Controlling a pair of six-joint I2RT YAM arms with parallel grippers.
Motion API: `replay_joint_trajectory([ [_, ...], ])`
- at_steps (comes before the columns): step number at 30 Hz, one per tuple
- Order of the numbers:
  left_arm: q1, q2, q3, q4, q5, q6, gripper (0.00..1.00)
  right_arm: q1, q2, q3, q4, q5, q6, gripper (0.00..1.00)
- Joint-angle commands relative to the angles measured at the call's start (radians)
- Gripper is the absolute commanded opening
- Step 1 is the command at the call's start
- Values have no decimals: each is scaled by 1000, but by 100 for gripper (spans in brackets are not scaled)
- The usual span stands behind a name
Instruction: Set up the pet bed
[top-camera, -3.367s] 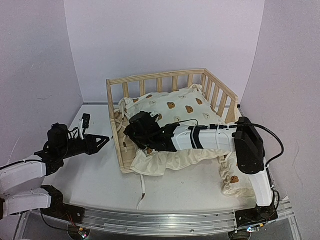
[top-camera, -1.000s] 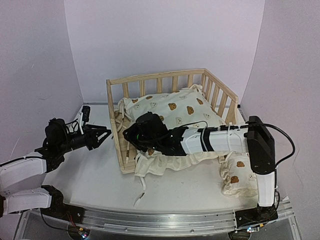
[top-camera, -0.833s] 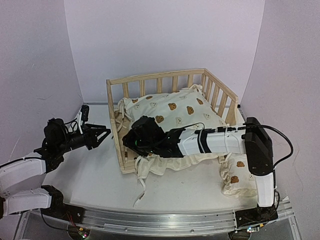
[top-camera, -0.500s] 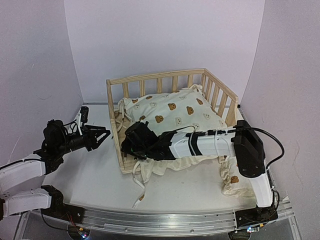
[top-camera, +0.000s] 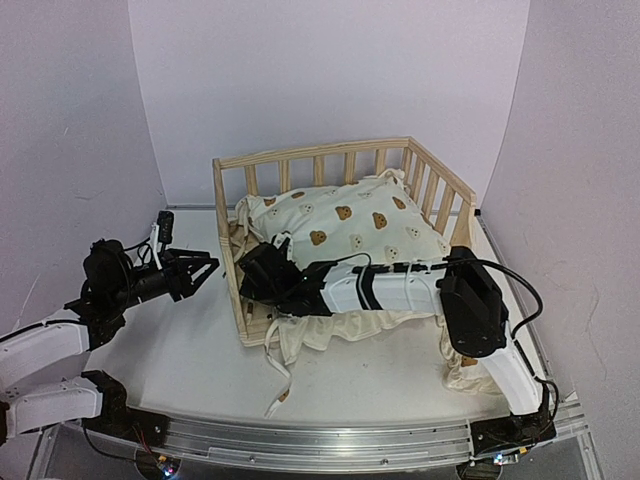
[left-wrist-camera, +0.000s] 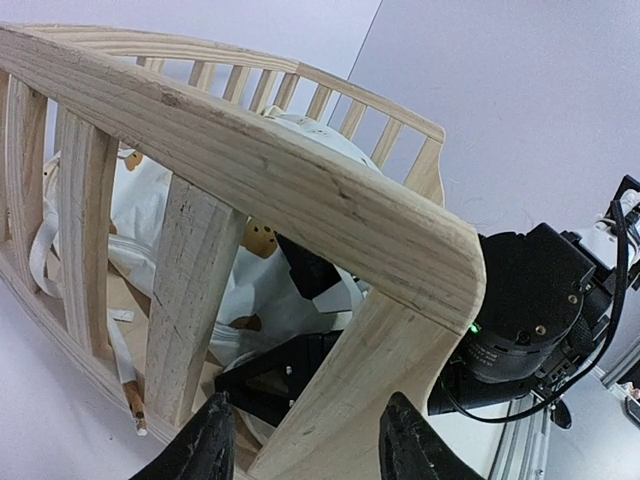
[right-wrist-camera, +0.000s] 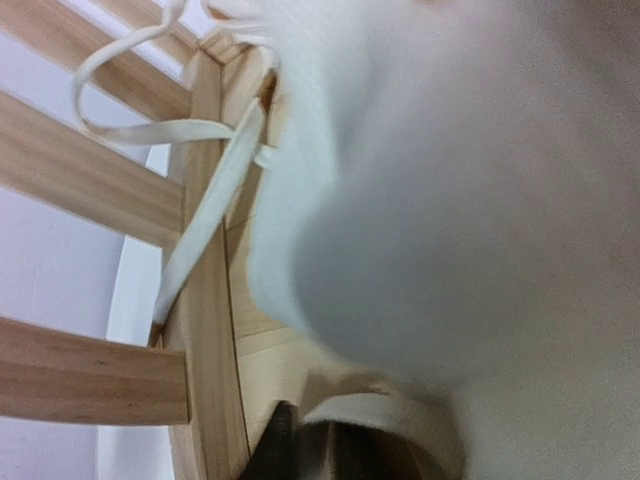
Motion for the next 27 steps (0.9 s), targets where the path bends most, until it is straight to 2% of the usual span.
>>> replay_joint_trajectory([
  [1,-2,-26,-1,21,-4,-19,51,-6,-33,15,-2,-18,21,0],
  [3,-2,-34,-10,18,-49,-30,52,-10,-90,-9,24,-75,5,0],
  [6,0,-58,-21,1,-198,-79,54,-11,-200,-107,150,-143,-31,0],
  [8,3,-69,-28,0,-217,-81,55,-11,-269,-198,266,-172,-23,0],
  [11,4,-59,-29,1,-183,-51,50,-9,-311,-260,376,-233,7,0],
  [15,4,-13,-16,2,-81,19,39,-7,-293,-250,502,-293,9,0],
  [22,4,-17,-3,30,-20,114,45,-1,-182,-163,631,-327,2,0],
  [27,6,26,26,31,-23,75,46,0,-117,-172,765,-374,-24,0],
])
